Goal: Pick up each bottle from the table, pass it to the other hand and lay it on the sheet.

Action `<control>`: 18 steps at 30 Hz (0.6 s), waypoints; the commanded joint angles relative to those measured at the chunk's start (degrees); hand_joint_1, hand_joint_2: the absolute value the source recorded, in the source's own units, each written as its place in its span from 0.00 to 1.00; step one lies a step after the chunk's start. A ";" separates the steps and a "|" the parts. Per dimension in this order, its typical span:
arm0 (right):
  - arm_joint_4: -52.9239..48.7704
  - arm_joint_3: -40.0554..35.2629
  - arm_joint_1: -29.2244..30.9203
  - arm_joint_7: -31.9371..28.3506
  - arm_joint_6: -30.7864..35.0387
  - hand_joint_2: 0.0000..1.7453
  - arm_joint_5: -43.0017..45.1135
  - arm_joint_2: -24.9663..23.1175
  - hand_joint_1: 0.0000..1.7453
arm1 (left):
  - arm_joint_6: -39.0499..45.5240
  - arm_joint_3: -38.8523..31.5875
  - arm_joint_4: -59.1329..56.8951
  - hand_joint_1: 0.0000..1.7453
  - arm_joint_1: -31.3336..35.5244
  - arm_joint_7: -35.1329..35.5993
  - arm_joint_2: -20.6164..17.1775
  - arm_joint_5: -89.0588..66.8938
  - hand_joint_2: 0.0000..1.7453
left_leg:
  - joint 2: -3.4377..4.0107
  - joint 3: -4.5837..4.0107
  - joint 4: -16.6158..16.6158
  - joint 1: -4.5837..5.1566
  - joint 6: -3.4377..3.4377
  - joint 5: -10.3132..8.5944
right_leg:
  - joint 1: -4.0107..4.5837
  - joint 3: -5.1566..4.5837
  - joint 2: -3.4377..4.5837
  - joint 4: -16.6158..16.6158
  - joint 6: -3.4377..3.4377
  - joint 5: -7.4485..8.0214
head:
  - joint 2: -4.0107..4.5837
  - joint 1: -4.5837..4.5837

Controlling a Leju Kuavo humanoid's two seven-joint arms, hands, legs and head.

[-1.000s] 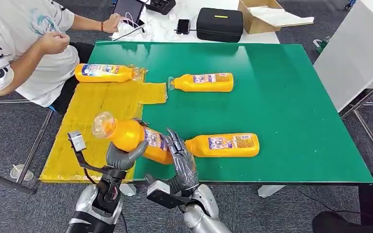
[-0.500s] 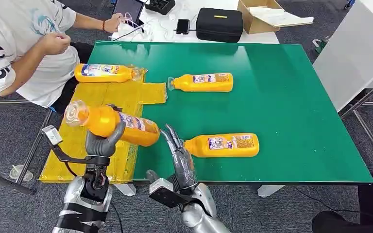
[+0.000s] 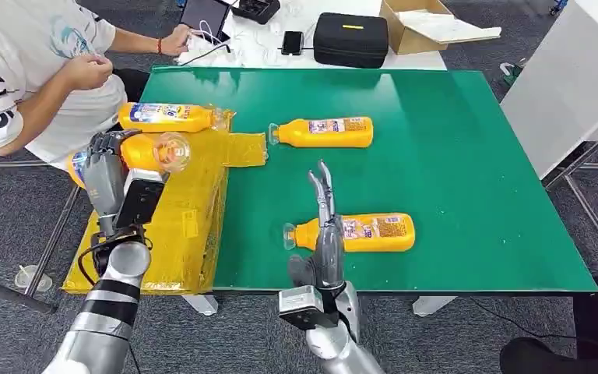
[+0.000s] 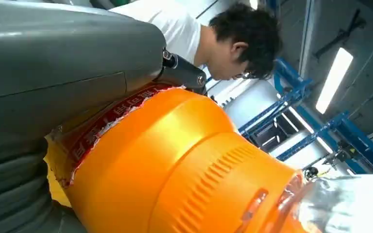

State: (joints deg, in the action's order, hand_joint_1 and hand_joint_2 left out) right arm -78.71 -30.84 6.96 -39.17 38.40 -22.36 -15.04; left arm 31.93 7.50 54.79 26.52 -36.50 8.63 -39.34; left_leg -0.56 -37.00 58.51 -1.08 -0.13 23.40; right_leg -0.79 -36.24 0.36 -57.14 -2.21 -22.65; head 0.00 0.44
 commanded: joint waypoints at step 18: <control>0.86 -1.27 1.09 -0.83 -5.41 0.00 6.50 3.50 0.00 | -13.39 9.41 -37.32 1.00 14.30 12.14 -11.49 -34.68 1.00 | 0.16 0.29 -0.03 -0.05 0.04 0.10 | 0.08 0.23 0.06 0.04 0.09 -0.07 | -0.02 0.02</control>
State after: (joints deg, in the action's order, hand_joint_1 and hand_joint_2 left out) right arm -82.18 -31.71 6.74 -39.98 34.64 -16.88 -13.00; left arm 23.83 12.81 27.26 37.03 -25.18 0.68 -73.37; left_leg -0.49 -37.00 58.51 -1.10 -0.15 23.39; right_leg -0.77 -36.30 0.39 -57.17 -2.19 -22.66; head -0.02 0.46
